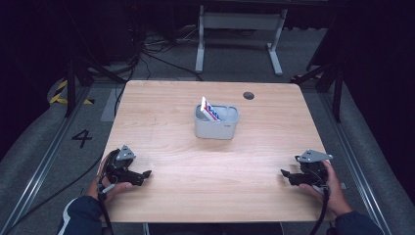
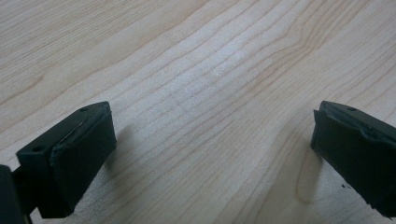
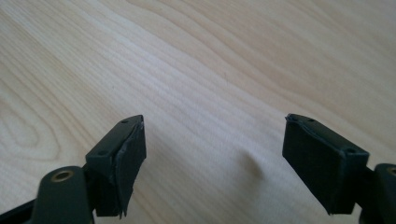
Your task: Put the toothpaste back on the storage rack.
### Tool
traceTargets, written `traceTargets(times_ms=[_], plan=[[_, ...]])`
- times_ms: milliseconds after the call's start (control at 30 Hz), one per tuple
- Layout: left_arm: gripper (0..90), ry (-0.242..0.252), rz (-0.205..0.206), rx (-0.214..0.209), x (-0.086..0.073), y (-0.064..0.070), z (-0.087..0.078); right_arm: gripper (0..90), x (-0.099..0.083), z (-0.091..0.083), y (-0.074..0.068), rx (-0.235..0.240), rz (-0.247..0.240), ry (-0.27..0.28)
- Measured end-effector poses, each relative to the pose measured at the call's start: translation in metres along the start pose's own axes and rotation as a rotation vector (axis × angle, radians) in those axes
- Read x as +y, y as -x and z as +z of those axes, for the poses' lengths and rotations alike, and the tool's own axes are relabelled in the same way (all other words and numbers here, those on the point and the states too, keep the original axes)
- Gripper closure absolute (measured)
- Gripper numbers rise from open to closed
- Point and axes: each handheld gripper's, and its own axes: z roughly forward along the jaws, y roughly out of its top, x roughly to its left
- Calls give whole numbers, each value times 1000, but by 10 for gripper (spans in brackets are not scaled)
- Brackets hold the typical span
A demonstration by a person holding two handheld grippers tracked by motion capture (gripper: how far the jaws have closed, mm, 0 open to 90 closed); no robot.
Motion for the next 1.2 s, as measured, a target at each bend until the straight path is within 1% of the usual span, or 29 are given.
traceTargets(times_ms=[33, 67, 100, 133, 167, 233, 267, 300, 367, 467, 700, 800, 833, 867, 900, 967, 1200], plan=[[3, 2, 0, -1, 0, 0, 0, 219, 0, 0, 0, 0, 0, 0], [3, 2, 0, -1, 0, 0, 0, 219, -7, -2, 3, -2, 28, 6], [3, 1, 3, 0, 0, 0, 0, 219, -11, -3, 5, 5, 47, 9], [3, 1, 0, -1, 0, 0, 0, 219, -11, -3, 5, 5, 47, 9], [3, 1, 0, 0, 0, 0, 0, 215, -18, -5, 10, 9, 78, 18], [3, 2, 0, -1, 0, 0, 0, 213, -23, -7, 14, 20, 112, 30], [3, 2, 10, 5, 0, -1, 0, 211, -26, -7, 15, 26, 119, 38], [3, 2, 10, 5, 0, -1, 0, 211, -26, -7, 15, 26, 119, 38], [3, 1, 9, 8, 0, 0, 0, 207, -32, -9, 18, 39, 133, 65], [2, -3, 6, 13, 1, 0, 0, 203, -33, -9, 19, 38, 139, 63], [2, 3, -2, 16, 1, 1, 1, 193, -32, -8, 20, 40, 130, 61], [2, -2, 7, 16, 1, 0, 0, 192, -32, -8, 20, 40, 130, 61], [2, 0, -4, 17, 1, 1, 1, 192, -32, -8, 20, 40, 130, 61], [2, -2, 3, 18, 1, 0, 0, 191, -32, -8, 20, 41, 129, 61], [2, -1, -8, 18, 1, 1, 0, 189, -32, -8, 20, 40, 129, 61], [2, -3, -3, 19, 1, 1, 0, 183, -31, -7, 20, 42, 133, 60], [2, -1, -9, 21, 1, 1, 0, 180, -31, -6, 20, 40, 130, 60]])
